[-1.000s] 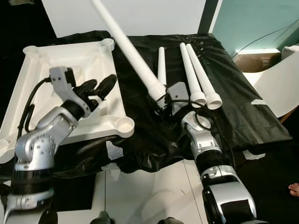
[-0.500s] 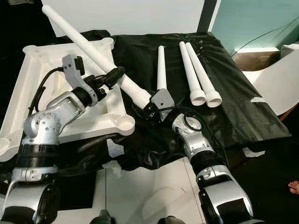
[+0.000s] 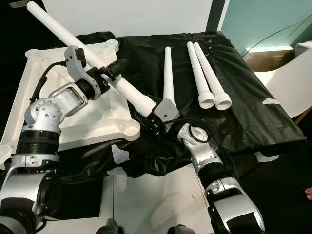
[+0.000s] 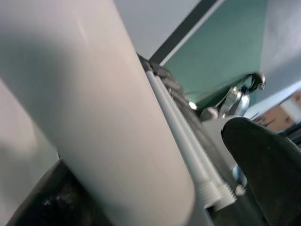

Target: Building children table

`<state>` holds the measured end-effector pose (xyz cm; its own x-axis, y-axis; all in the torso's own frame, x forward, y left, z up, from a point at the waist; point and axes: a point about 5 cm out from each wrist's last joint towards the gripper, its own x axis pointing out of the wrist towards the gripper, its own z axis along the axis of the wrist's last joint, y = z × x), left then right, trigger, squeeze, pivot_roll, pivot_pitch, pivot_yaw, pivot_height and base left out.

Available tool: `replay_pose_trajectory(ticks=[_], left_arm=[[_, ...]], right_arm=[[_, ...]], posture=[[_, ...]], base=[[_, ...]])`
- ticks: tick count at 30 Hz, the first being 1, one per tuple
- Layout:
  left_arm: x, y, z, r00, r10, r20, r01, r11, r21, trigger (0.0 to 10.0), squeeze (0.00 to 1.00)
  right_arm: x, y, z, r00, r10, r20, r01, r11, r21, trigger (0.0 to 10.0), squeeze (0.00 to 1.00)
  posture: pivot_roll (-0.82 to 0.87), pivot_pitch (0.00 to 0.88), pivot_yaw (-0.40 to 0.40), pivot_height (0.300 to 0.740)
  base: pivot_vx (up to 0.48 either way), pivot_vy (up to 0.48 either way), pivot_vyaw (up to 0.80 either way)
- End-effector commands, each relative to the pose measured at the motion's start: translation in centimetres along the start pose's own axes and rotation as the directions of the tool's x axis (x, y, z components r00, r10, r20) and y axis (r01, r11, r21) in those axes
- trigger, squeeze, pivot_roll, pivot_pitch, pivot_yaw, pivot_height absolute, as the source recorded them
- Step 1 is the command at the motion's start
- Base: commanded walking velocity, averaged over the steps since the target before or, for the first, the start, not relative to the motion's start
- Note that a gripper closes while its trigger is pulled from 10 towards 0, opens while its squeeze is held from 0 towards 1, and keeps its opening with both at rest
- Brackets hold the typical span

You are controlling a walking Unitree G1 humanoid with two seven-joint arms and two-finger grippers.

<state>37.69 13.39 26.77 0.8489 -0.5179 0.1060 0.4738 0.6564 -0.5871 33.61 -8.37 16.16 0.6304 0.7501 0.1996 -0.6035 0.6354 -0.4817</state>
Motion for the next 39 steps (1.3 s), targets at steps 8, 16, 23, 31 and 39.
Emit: replay_pose_trajectory(ticks=[8,16,23,31,39], left_arm=[[0.5,-2.1,1.9,0.926,-0.369,0.082,0.376,0.922,-0.098,0.0,0.00],[0.6,-2.2,2.1,0.924,-0.370,0.099,0.379,0.921,-0.093,0.0,0.00],[0.4,-2.9,2.9,0.917,-0.372,0.144,0.379,0.925,-0.024,10.0,0.00],[0.7,-5.0,1.2,0.928,-0.346,0.139,0.315,0.927,0.205,10.0,0.00],[0.9,-6.2,0.1,0.934,-0.317,0.165,0.255,0.914,0.316,10.0,0.00]], right_arm=[[-0.2,0.4,-0.3,1.000,-0.009,0.000,0.009,1.000,-0.014,10.0,0.00],[-0.3,0.1,-0.3,0.999,-0.034,0.007,0.034,0.999,-0.008,10.0,1.00],[-0.3,0.1,-0.3,0.997,-0.071,-0.003,0.071,0.991,0.110,10.0,0.69],[0.7,-0.2,0.4,0.996,-0.083,-0.032,0.089,0.962,0.258,10.0,0.00],[2.0,-1.0,1.0,0.994,-0.085,-0.071,0.100,0.963,0.248,10.0,0.00]], posture=[[0.09,0.068,0.027,0.740],[0.10,0.071,0.024,0.740],[0.10,0.074,0.022,0.740],[0.10,0.070,0.017,0.740],[0.10,0.060,0.019,0.740]], base=[[0.000,0.000,0.00],[0.000,0.000,0.00],[0.000,0.000,0.00],[0.000,0.000,0.00],[0.000,0.000,0.00]])
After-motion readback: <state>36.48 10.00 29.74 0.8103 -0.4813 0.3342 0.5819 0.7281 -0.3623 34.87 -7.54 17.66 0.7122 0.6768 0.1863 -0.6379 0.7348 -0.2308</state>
